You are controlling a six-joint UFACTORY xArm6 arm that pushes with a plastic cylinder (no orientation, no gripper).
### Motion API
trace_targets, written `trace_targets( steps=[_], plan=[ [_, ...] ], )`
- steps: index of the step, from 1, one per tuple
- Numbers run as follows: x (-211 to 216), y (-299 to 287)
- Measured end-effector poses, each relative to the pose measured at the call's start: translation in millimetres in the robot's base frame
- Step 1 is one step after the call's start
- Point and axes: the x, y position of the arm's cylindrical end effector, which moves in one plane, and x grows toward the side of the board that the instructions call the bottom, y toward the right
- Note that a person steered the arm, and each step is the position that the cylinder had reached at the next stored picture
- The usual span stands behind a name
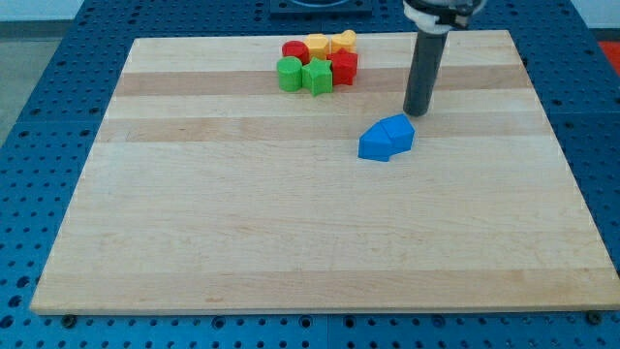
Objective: Move your arm to the top center
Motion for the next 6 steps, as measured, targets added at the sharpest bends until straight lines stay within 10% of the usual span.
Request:
trace_targets(
  steps=[4,6],
  plan=[
    [-148,-18],
    [-152,-80]
  ],
)
